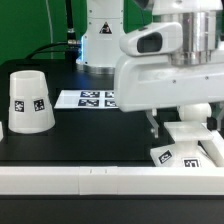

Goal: Assemble lamp

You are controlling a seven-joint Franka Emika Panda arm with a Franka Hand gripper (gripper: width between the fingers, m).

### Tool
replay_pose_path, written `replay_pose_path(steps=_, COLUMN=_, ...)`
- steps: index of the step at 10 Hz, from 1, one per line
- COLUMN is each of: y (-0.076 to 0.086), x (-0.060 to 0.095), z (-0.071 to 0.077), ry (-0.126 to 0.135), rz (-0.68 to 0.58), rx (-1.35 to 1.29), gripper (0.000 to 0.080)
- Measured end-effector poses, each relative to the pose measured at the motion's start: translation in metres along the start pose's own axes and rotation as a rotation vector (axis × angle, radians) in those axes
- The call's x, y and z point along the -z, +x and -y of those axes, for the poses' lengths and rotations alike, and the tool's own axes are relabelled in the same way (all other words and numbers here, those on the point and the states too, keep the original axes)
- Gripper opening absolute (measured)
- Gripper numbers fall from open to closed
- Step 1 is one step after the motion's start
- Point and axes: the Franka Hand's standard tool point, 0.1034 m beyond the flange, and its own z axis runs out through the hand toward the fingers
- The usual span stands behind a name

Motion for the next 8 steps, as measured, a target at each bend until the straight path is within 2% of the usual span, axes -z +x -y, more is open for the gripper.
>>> replay_pose_path(steps=3, y=-0.034, x=0.01, z=0.006, ry=-0.004, rz=0.016, rx=0.014, gripper=0.0699)
replay_pose_path(steps=4, y=-0.044, x=0.012, z=0.012, ry=-0.005, rz=0.025, rx=-0.012, gripper=0.0699)
replay_pose_path(steps=5, y=-0.051, x=0.017, z=0.024, ry=-0.005, rz=0.03, rx=-0.047, gripper=0.0699)
replay_pose_path(steps=7, y=-0.054, x=0.02, z=0.049, ry=-0.002, rz=0.033, rx=-0.075, gripper=0.0699)
replay_pose_path(steps=8, y=-0.053, x=0.02, z=0.054, ry=0.0, rz=0.032, rx=-0.063, gripper=0.0699)
